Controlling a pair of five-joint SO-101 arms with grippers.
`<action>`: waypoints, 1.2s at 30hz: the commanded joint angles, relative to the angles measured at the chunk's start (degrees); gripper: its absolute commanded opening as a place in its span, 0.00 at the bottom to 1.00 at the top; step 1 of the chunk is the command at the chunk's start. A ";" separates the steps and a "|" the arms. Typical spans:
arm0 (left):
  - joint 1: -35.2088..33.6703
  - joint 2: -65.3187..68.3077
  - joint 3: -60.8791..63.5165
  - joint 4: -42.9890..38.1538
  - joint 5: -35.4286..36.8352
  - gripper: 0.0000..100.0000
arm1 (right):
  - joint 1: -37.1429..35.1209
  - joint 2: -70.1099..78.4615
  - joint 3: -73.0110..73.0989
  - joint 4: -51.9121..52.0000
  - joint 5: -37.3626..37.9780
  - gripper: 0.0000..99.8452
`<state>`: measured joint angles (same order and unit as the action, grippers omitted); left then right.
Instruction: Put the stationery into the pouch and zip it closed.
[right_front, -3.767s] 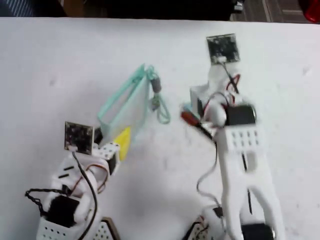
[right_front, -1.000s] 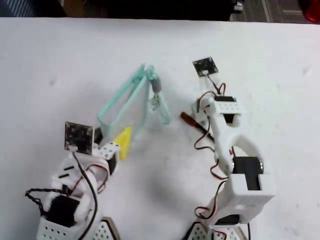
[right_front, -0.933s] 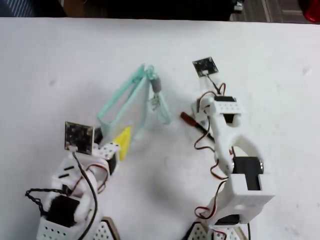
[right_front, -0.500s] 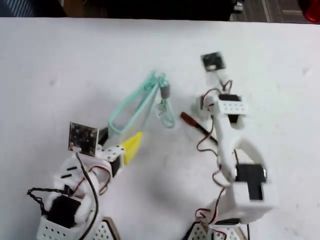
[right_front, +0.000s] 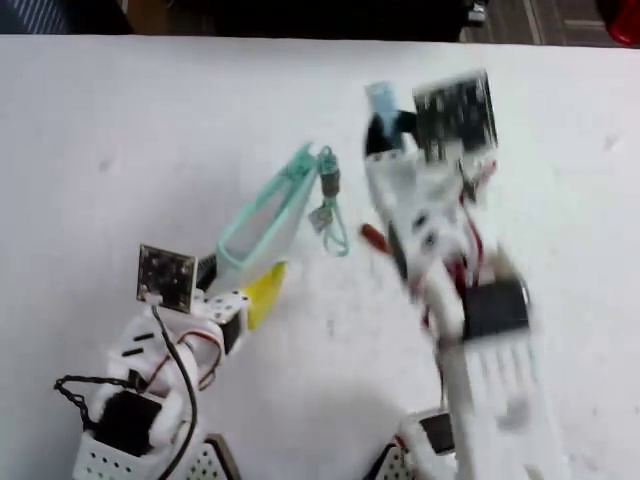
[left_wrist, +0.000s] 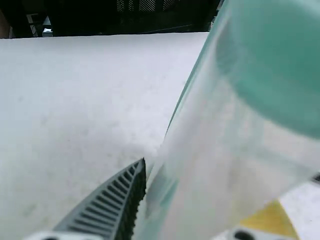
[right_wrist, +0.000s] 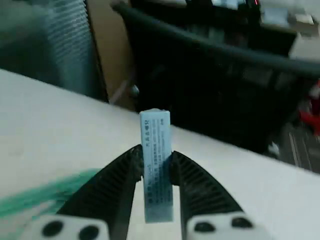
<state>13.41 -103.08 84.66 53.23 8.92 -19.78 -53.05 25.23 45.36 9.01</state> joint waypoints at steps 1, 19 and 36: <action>0.57 -0.48 -0.62 0.00 0.35 0.28 | -11.82 -10.68 -2.29 -0.31 -0.53 0.02; 0.48 -0.48 -0.62 0.00 0.35 0.28 | -23.60 -6.64 12.84 -12.70 -0.62 0.02; -1.89 -0.48 -0.62 -0.26 0.70 0.28 | -23.60 1.36 18.20 -20.35 -0.70 0.02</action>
<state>13.32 -103.08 84.66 53.23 8.92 -42.90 -52.18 43.25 24.26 8.75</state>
